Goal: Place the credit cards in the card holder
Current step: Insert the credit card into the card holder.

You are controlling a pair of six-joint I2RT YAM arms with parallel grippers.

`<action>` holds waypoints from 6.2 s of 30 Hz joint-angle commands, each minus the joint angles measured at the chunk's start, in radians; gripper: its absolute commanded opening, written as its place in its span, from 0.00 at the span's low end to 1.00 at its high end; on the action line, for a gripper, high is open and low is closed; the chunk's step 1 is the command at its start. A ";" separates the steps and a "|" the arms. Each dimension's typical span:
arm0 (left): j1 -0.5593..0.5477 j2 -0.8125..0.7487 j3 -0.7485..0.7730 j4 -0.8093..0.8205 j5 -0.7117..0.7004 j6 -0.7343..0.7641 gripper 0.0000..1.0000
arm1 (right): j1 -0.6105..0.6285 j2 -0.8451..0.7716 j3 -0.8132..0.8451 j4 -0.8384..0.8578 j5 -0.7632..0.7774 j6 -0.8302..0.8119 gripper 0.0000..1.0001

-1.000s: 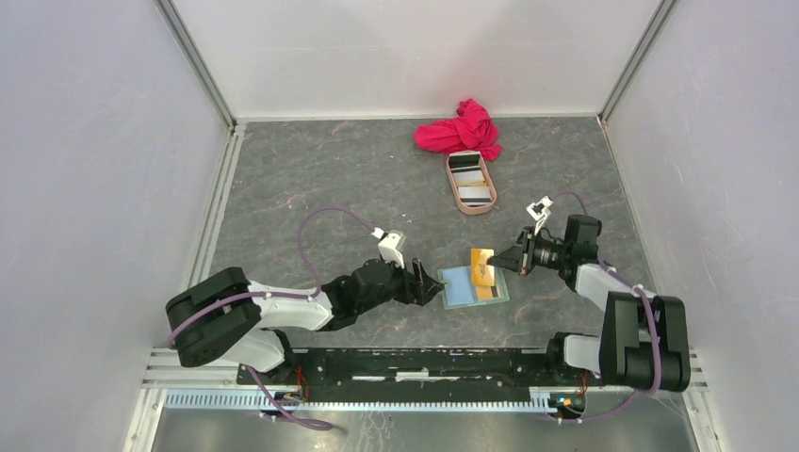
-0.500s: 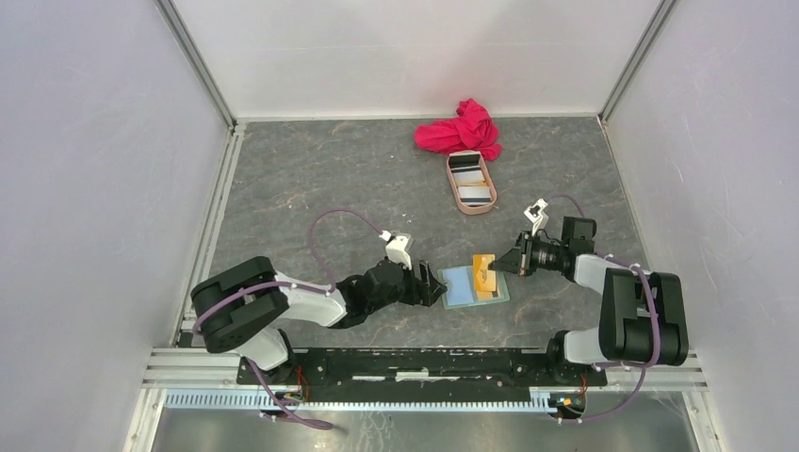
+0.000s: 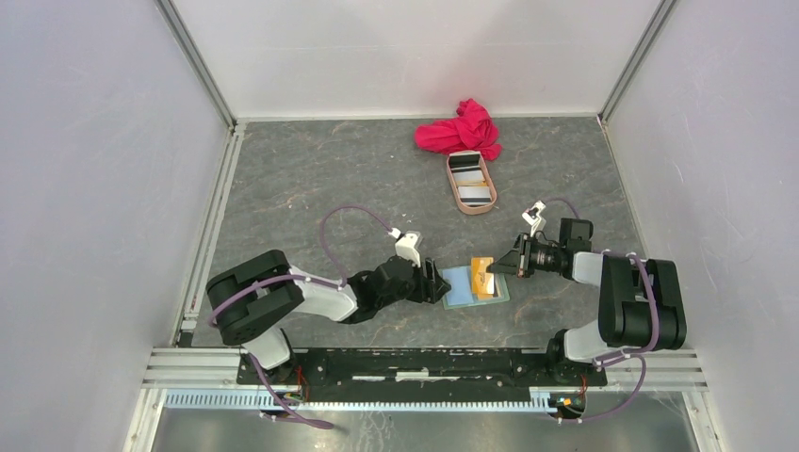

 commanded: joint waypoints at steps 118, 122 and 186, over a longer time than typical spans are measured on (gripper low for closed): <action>-0.012 0.015 0.050 -0.038 0.022 0.004 0.53 | 0.354 -0.045 0.162 -0.268 0.377 -0.269 0.45; -0.011 0.014 0.047 -0.033 0.024 0.004 0.53 | 0.368 -0.050 0.160 -0.274 0.362 -0.274 0.50; -0.011 0.005 0.024 0.024 0.063 0.019 0.51 | 0.440 -0.131 0.081 -0.321 0.302 -0.296 0.44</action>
